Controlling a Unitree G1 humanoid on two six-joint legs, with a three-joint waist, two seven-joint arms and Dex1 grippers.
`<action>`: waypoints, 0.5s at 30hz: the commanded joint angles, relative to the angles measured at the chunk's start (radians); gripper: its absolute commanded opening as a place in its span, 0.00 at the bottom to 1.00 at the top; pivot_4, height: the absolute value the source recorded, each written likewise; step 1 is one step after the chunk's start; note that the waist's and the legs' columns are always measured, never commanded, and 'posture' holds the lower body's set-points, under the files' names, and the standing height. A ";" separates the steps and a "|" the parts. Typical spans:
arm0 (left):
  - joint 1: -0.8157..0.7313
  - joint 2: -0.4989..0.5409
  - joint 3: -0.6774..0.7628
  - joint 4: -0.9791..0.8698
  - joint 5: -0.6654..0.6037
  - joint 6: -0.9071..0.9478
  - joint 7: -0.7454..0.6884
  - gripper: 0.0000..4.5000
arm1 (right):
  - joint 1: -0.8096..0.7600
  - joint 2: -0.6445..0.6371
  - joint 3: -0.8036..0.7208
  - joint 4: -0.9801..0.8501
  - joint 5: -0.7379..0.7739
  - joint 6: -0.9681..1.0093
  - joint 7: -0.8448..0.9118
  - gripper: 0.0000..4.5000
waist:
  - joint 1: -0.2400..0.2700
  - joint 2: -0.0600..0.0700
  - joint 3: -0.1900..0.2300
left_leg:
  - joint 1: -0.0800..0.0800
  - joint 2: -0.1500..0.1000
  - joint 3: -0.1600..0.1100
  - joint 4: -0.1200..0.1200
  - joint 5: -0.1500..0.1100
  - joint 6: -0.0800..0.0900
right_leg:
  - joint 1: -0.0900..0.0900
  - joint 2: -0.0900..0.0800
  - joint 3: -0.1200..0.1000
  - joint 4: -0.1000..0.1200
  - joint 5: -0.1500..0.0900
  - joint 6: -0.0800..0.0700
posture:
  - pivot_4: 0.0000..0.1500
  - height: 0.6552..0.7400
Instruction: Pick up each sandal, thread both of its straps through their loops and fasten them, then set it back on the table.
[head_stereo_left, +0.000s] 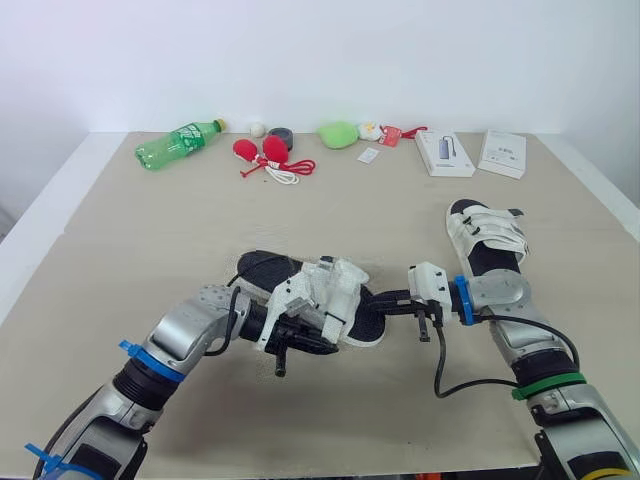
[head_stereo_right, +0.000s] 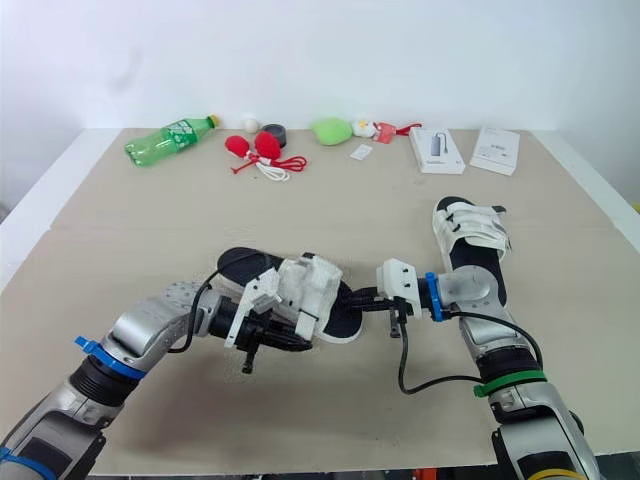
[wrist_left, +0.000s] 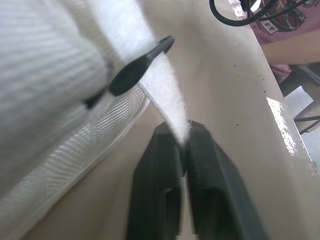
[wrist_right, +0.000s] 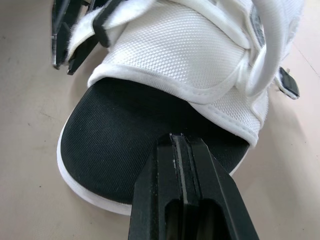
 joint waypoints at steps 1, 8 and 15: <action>0.014 0.052 -0.009 -0.035 0.000 -0.014 -0.056 0.02 | 0.020 -0.012 0.017 0.004 -0.036 0.009 0.009 0.00 | 0.000 0.000 0.000 | 0.000 0.000 0.000 0.000 0.000 0.000 | 0.000 0.000 0.000 0.000 0.000 0.000 | 1.00 1.00; 0.095 0.217 -0.028 -0.174 -0.051 0.002 -0.208 0.02 | 0.023 -0.018 0.016 -0.002 -0.035 0.015 0.008 0.00 | -0.001 0.000 0.000 | 0.000 0.000 0.000 -0.006 0.000 0.000 | -0.002 -0.001 -0.001 -0.001 -0.003 -0.003 | 1.00 1.00; 0.114 0.257 -0.022 -0.229 -0.098 0.039 -0.232 0.02 | 0.019 -0.017 0.018 0.006 -0.037 0.015 0.010 0.00 | -0.001 0.000 0.000 | 0.001 0.000 0.000 -0.007 0.000 0.000 | -0.002 -0.001 -0.001 -0.001 -0.003 -0.004 | 1.00 1.00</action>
